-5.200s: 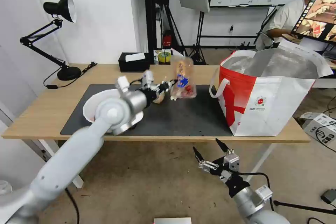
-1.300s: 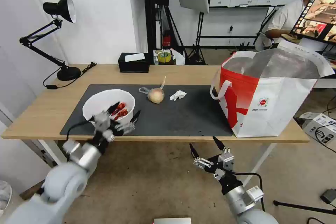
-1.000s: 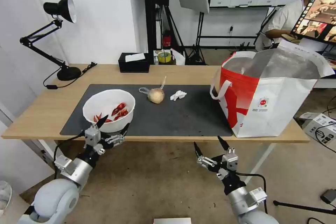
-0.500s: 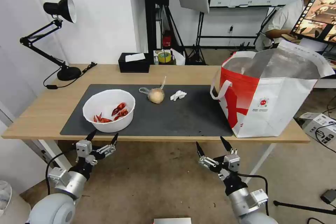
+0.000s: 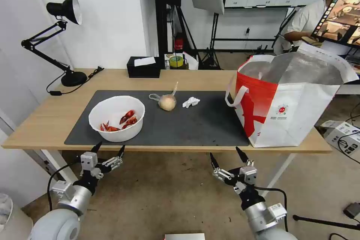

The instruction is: Pick up the trash from the table and place it into the takeout bag.

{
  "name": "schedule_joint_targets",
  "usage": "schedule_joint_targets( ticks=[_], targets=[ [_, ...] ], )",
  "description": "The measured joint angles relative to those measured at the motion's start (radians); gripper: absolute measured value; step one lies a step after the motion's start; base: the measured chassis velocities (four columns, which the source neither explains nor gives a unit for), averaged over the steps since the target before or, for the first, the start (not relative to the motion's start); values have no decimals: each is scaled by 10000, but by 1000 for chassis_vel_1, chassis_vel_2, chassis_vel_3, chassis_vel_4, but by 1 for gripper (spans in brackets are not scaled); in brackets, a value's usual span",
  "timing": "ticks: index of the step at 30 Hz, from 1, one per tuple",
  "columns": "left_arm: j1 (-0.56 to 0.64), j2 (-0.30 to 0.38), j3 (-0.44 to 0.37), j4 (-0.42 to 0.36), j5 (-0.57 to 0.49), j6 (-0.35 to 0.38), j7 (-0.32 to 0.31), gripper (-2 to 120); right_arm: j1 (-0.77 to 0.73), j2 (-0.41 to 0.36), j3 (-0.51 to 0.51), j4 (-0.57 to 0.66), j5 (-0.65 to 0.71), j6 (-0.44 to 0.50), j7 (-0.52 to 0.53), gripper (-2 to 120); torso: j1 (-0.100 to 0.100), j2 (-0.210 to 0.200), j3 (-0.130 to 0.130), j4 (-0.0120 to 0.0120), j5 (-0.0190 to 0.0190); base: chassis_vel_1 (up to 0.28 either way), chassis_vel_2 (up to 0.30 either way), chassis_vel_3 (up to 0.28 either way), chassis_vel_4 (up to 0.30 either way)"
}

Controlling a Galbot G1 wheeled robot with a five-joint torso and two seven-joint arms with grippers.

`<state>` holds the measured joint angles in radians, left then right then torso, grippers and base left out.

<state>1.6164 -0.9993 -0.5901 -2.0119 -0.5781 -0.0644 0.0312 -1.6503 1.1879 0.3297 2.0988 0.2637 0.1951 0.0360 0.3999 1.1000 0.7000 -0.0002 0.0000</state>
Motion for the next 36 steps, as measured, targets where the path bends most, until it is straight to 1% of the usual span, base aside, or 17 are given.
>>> schedule_joint_targets(
  ticks=[4, 9, 12, 13, 16, 17, 18, 20, 21, 23, 24, 27, 29, 31, 32, 35, 36],
  targets=[
    [26, -19, 9, 10, 27, -37, 8, 100, 441, -230, -274, -104, 21, -110, 249, 100, 0, 0, 0, 0, 1, 0, 0, 0, 0],
    [35, -19, 3, 5, 75, -153, 13, 100, 2069, -931, -866, -161, 685, -779, 639, 100, 1, 0, 1, 3, 0, 0, 0, 0, 0],
    [48, 47, -6, -9, 73, -195, 15, 100, 3395, -1554, -1452, -323, 1429, -1347, 827, 100, 0, 0, 1, 1, 0, 0, 0, 0, 0],
    [48, 47, -6, -9, 73, -195, 15, 100, 3395, -1554, -1452, -323, 1429, -1347, 827, 100, 0, 0, 1, 1, 0, 0, 0, 0, 0],
    [15, 31, -7, -10, 21, -198, 20, 100, 4873, -1912, -2287, -890, 1940, -1690, 974, 100, 1, -1, 1, -1, 2, 0, 0, 0, 0],
    [15, 31, -7, -10, 21, -198, 20, 100, 4873, -1912, -2287, -890, 1940, -1690, 974, 100, 1, -1, 1, -1, 2, 0, 0, 0, 0],
    [7, 11, -8, -11, 17, -200, 15, 100, 5570, -1949, -2746, -1192, 2145, -1831, 1047, 100, 2, 0, 1, 0, 0, 0, 0, 0, 0],
    [11, -20, -7, -17, 16, -199, 14, 100, 6663, -1894, -3505, -1737, 2375, -2048, 1149, 100, 2, -1, 2, 3, 0, 0, 0, 0, 0],
    [11, -20, -7, -17, 16, -199, 14, 100, 6663, -1894, -3505, -1737, 2375, -2048, 1149, 100, 2, -1, 2, 3, 0, 0, 0, 0, 0],
    [27, -26, -29, -30, 15, -199, 11, 100, 7713, -1703, -4361, -2328, 2634, -2361, 1410, 100, 2, -1, 2, 3, -1, 0, 0, 0, 0],
    [27, -26, -29, -30, 15, -199, 11, 100, 7713, -1703, -4361, -2328, 2634, -2361, 1410, 100, 2, -1, 2, 3, -1, 0, 0, 0, 0],
    [55, -26, -95, -85, 7, -199, 9, 100, 8904, -1312, -5268, -3070, 2805, -3025, 2231, 100, 2, -1, 1, 2, -2, 0, 0, 0, 0],
    [56, -26, -97, -86, 7, -199, 9, 100, 8938, -1296, -5290, -3091, 2808, -3045, 2263, 100, 2, -1, 1, 3, -2, 0, 0, 0, 0],
    [99, -44, -154, -115, 1, -199, 2, 100, 9999, -786, -5838, -3844, 3015, -3885, 3688, 100, 2, -1, 1, 4, -3, 0, 0, 0, 0],
    [99, -44, -154, -115, 1, -199, 2, 100, 9999, -786, -5838, -3844, 3015, -3885, 3688, 100, 2, -1, 1, 4, -3, 0, 0, 0, 0],
    [150, -88, -177, -131, 2, -199, 3, 100, 10794, -242, -6087, -4609, 3461, -4598, 4862, 100, 2, -2, 1, 3, -2, 0, 0, 0, 0],
    [150, -88, -177, -131, 2, -199, 3, 100, 10794, -242, -6087, -4609, 3461, -4598, 4862, 100, 2, -2, 1, 3, -2, 0, 0, 0, 0]
  ],
)
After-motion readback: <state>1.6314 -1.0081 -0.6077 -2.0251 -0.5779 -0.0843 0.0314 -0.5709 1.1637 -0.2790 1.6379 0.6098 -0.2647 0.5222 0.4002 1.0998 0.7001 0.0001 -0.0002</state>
